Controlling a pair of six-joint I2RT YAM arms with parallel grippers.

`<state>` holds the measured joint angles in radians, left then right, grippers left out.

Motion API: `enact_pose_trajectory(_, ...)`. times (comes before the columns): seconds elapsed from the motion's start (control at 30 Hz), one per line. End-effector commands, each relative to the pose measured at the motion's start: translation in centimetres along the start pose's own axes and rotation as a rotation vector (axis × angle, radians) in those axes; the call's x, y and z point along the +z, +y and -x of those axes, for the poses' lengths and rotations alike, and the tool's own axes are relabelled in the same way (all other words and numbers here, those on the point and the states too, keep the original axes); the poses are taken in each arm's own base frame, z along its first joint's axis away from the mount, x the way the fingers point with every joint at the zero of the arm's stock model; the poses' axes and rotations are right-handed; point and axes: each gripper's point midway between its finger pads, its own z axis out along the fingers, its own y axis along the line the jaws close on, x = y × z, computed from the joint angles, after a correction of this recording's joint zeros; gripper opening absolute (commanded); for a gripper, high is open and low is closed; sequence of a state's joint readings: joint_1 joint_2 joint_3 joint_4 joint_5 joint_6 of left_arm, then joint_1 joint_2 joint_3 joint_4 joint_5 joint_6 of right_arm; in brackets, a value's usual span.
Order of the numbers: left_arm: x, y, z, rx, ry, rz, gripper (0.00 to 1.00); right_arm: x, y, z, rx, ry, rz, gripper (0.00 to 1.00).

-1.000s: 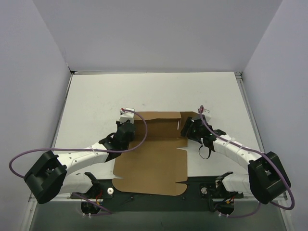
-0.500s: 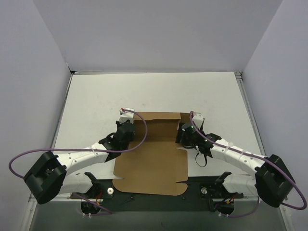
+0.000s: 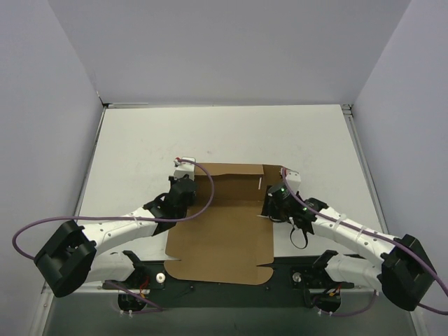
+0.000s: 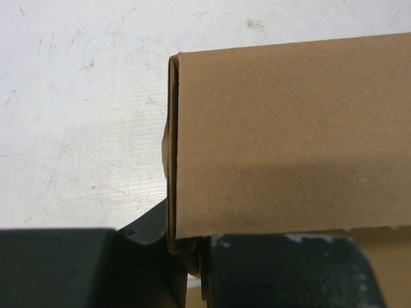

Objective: Fold the paper box

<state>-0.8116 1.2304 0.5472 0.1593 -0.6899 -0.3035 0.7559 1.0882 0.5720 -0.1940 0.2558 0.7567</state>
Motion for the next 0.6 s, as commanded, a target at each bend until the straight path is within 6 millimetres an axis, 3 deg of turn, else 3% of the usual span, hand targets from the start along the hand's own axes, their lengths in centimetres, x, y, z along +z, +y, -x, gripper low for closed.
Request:
enact_pose_trajectory(0.0,-0.3,-0.1,-0.8,0.039,0.039,-0.022,0.00,1.7,-1.3,-1.1,0.103,0.047,0.034,0.52)
enact_pose_trajectory(0.27,-0.3,-0.2,-0.8,0.040,0.039,-0.024,0.00,3.1,-0.7,0.2,0.116,0.042,0.076,0.52)
enact_pose_trajectory(0.43,-0.3,-0.3,-0.9,0.043,0.041,-0.026,0.00,4.2,-1.6,-0.6,0.120,0.078,0.018,0.51)
enact_pose_trajectory(0.57,-0.4,-0.1,-0.7,0.037,0.034,-0.026,0.00,4.7,-1.1,-0.7,0.114,0.075,0.044,0.46)
